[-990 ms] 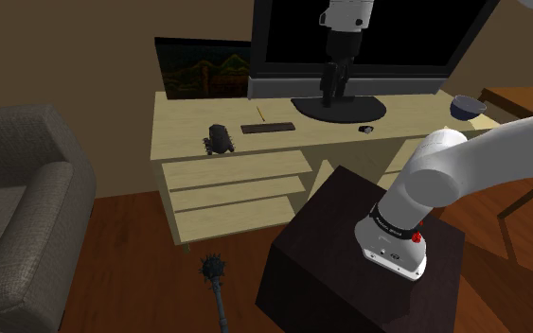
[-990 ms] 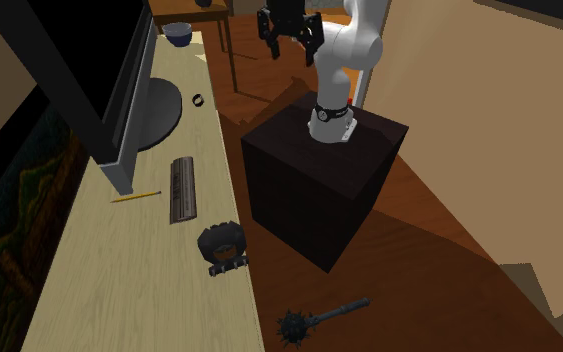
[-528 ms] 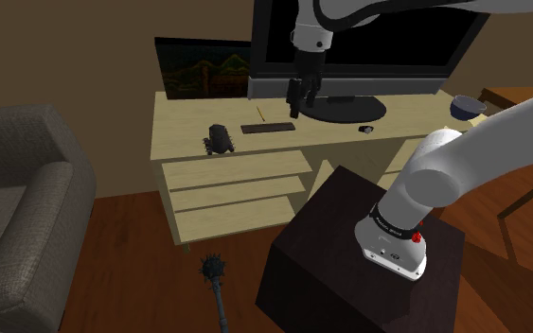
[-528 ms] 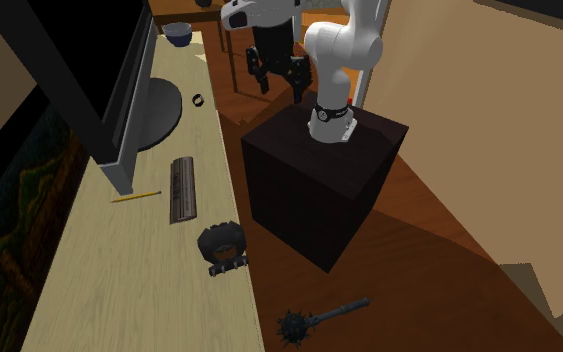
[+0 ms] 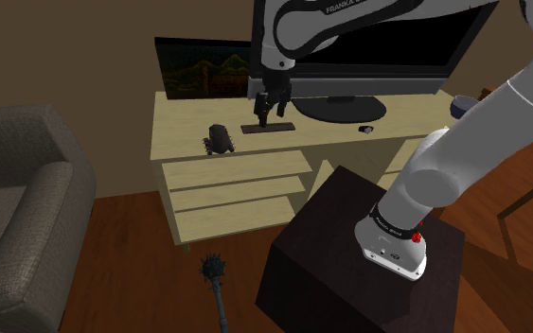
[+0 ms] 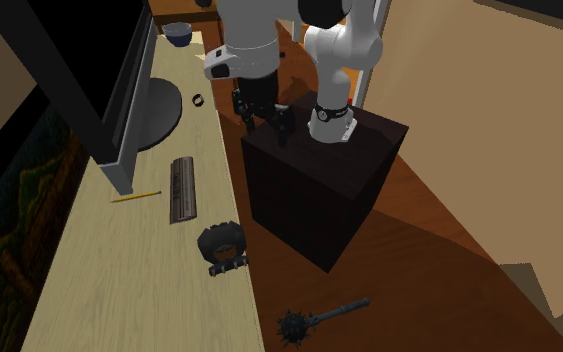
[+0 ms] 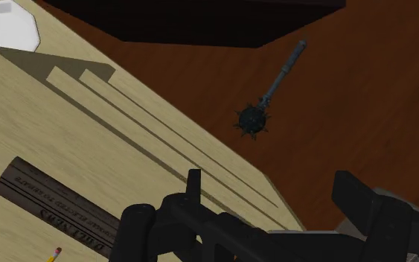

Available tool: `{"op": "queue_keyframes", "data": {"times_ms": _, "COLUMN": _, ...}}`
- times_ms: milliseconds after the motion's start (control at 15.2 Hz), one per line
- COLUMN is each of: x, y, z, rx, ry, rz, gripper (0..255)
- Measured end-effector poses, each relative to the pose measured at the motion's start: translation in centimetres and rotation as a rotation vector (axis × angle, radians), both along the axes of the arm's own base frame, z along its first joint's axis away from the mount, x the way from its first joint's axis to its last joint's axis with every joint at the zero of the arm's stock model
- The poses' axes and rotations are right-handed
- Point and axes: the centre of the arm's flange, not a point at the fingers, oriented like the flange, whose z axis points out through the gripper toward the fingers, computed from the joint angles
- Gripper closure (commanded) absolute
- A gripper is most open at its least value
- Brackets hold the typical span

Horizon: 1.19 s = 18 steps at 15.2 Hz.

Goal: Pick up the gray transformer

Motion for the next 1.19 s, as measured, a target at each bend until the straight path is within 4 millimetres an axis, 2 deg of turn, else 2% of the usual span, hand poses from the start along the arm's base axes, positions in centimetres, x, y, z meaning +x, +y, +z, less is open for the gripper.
{"op": "queue_keyframes", "data": {"times_ms": 594, "x": 9.6, "y": 2.6, "z": -5.7, "rx": -0.012, "ry": -0.056, "rz": -0.032, "gripper": 0}}
{"op": "queue_keyframes", "data": {"times_ms": 726, "x": 11.5, "y": 2.9, "z": -7.5, "rx": -0.015, "ry": -0.068, "rz": -0.039, "gripper": 0}}
{"op": "queue_keyframes", "data": {"times_ms": 990, "x": 15.6, "y": 4.0, "z": -9.6, "rx": -0.02, "ry": -0.091, "rz": -0.052, "gripper": 0}}
{"op": "queue_keyframes", "data": {"times_ms": 1188, "x": 16.3, "y": 4.2, "z": -11.5, "rx": -0.021, "ry": -0.096, "rz": -0.055, "gripper": 0}}
